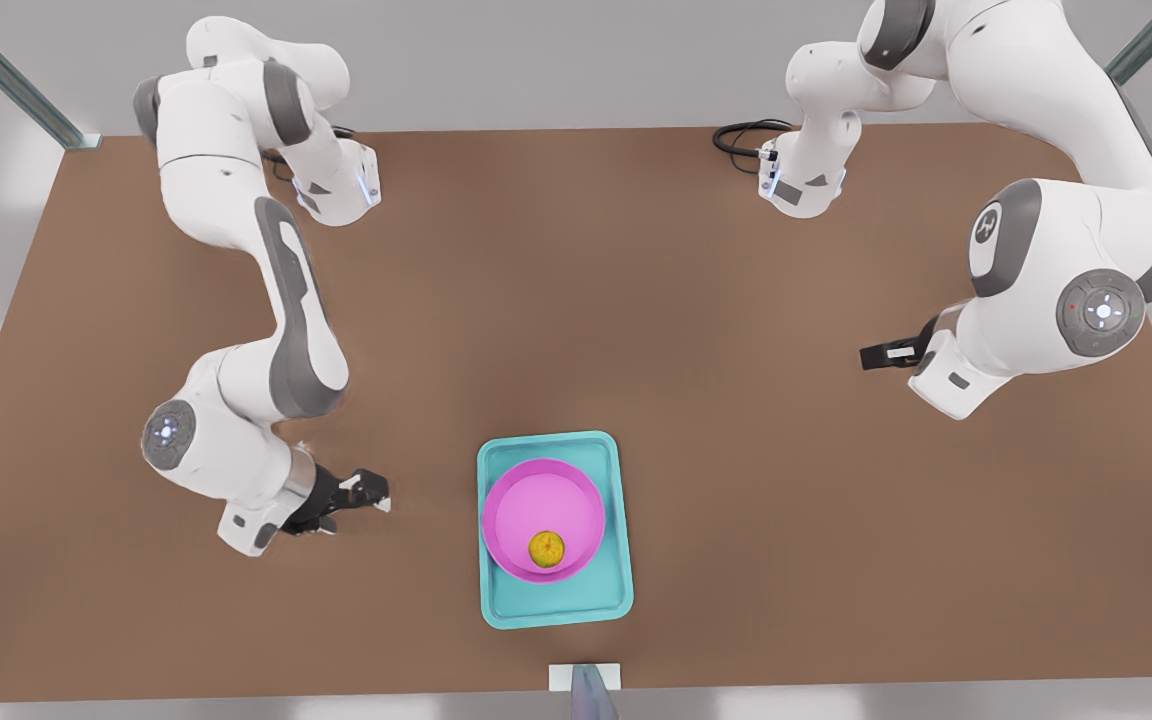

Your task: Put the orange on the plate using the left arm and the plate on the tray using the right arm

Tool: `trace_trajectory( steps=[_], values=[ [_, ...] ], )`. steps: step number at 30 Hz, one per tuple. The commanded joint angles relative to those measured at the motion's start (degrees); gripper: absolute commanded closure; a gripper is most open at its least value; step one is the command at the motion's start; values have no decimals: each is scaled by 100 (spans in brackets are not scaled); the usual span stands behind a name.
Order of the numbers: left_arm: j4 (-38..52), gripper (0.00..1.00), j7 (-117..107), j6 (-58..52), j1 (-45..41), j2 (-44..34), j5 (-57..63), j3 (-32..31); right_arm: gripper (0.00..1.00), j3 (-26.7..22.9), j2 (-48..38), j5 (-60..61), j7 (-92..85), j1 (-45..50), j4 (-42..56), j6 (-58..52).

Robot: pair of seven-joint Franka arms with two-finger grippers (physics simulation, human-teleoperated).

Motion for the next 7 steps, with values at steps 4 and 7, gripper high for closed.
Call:
trace_trajectory(
  steps=[4, 7],
  values=[
    [3, 0, -75, -2, 2, -15, 7, -8, 0, 20, -2194, -3109, -459, -159, -108, -3684],
    [-6, 0, -83, -11, -6, -6, -2, -8, 0, 20, -2475, -3003, -160, -441, -398, -3939]
  ],
)
